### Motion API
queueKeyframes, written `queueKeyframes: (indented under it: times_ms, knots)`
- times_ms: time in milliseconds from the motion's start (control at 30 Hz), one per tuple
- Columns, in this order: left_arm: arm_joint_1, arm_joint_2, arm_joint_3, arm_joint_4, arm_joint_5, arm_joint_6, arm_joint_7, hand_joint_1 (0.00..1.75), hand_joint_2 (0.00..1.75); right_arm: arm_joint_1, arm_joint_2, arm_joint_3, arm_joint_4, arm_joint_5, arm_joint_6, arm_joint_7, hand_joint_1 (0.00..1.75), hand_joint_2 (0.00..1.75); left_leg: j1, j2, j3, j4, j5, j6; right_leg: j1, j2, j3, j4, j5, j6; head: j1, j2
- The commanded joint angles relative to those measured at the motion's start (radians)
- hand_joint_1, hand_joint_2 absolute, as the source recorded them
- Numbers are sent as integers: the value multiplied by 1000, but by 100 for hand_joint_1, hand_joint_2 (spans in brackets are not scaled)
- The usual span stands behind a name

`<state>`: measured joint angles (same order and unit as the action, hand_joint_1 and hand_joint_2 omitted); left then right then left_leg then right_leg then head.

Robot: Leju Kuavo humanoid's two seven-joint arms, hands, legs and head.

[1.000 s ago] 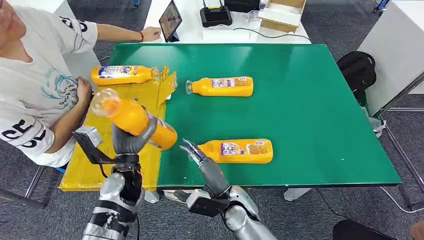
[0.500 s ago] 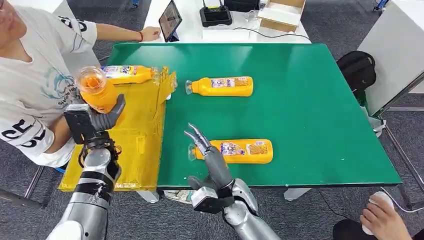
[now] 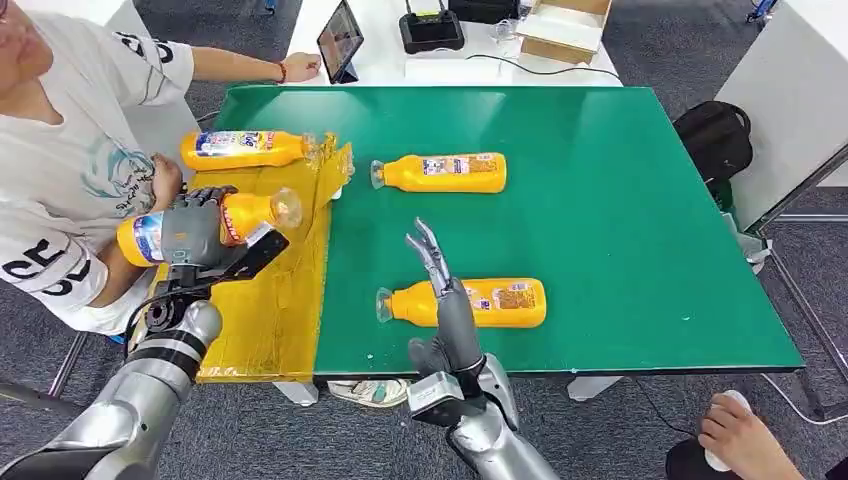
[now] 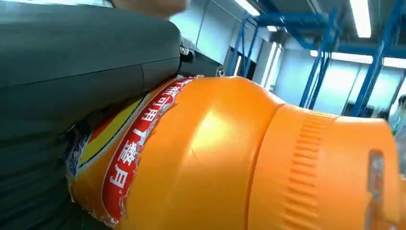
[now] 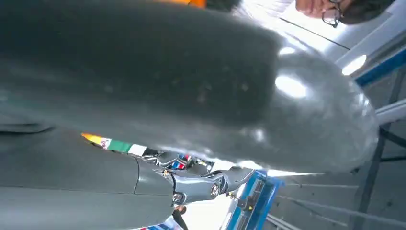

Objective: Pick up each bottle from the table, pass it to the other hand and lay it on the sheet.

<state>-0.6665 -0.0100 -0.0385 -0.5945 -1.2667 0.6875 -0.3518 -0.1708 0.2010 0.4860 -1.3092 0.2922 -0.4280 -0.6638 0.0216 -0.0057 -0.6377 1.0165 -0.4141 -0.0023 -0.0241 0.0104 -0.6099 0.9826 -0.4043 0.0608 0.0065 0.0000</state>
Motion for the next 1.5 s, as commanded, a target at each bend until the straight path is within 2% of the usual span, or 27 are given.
queueKeyframes:
  times_ms: [33, 167, 233, 333, 400, 500, 600, 700, 767, 800, 833, 867, 1033, 1067, 1200, 1500]
  knots:
    - [-101, 49, -77, 274, -90, -141, 50, 175, 175, -8, -4, -12, -7, -20, 0, -34, 0, 0, 0, 1, 4, 0, -2, 1, 1, 0, 4, 0, -1, -3, 0, 0]
    - [-101, 45, -64, 276, -73, -178, 44, 175, 175, -7, -2, -13, -3, -18, 4, -34, 0, 0, 1, 1, 3, 0, -1, 1, 1, -1, 3, 0, -1, -2, 0, 0]
    - [-104, 33, -13, 285, -3, -324, 18, 175, 175, -4, 1, -21, 8, -16, 11, -34, 0, 0, 1, 0, 4, 0, -2, 1, 1, -1, 4, 0, -2, -3, 0, 0]
    - [-99, 42, -30, 296, -20, -372, 34, 175, 175, -5, 2, -25, 26, -12, 21, -32, 0, 0, 1, 1, 5, 0, -2, 1, 1, -1, 5, 0, -2, -3, 0, 0]
    - [-89, 40, -7, 294, 9, -399, 20, 175, 175, -6, 6, -29, 39, -12, 28, -30, 0, 0, 0, 1, 2, 0, -1, 1, 1, 0, 2, -1, 0, -2, 1, 0]
    - [-79, 40, -18, 300, -1, -409, 23, 175, 175, -7, 7, -31, 53, -12, 36, -29, 0, 0, 0, 3, 11, -1, -4, 2, 2, 0, 11, -2, -3, -5, 0, 0]
    - [-79, 40, -18, 300, -1, -409, 23, 175, 175, -7, 7, -31, 53, -12, 36, -29, 0, 0, 0, 1, 3, -1, -1, 1, 0, 0, 3, -1, 0, -2, 0, 0]
    - [-79, 37, -10, 300, 8, -417, 23, 175, 175, -8, 8, -30, 56, -11, 39, -29, 0, 0, 0, 1, 7, -1, -2, 1, 1, 0, 7, -2, -1, -3, 0, 0]
    - [-79, 32, 4, 304, 27, -451, 20, 175, 175, -10, 9, -27, 65, -8, 48, -24, 0, 0, 0, 1, 5, -1, -1, 1, 1, 0, 5, -1, -1, -2, 0, 0]
    - [-77, 32, 3, 304, 27, -459, 23, 159, 175, -12, 7, -25, 72, -6, 54, -21, 0, 0, 0, 2, 7, -1, -2, 1, 1, 0, 7, -1, -1, -3, 0, 0]
    - [-80, 31, 4, 310, 31, -482, 28, 70, 175, -13, 8, -27, 79, -6, 57, -20, 0, 0, 0, 2, 6, -1, -1, 1, 0, 0, 5, -1, -1, -2, 0, 0]
    - [-81, 30, 6, 311, 35, -499, 26, 0, 175, -13, 8, -29, 83, -6, 58, -19, 0, 0, 0, 2, 9, -2, -2, 1, 1, 0, 9, -2, -1, -3, 0, 0]
    - [-85, 14, 53, 305, 101, -571, 2, 0, 175, -11, 8, -38, 93, -4, 66, -14, 0, 0, 0, 1, 6, -1, -1, 1, 0, 0, 6, -1, -1, -2, 0, 0]
    - [-87, 11, 61, 304, 114, -589, -3, 0, 0, -11, 8, -40, 97, -4, 68, -13, 0, 0, 0, 0, 8, -2, -2, 1, 1, -1, 8, -2, -1, -3, 0, 0]
    - [-91, -4, 88, 296, 176, -663, -37, 0, 0, -15, 10, -48, 116, -1, 80, -12, 0, 0, 0, 0, 7, -1, -1, 1, 1, -1, 7, -1, -1, -2, 0, 0]
    - [-99, -9, 63, 292, 187, -690, -46, 0, 0, -21, 9, -46, 136, 29, 63, -10, 0, 0, 0, -3, 8, -1, 0, 1, 1, -4, 10, -2, -1, -2, 0, 0]
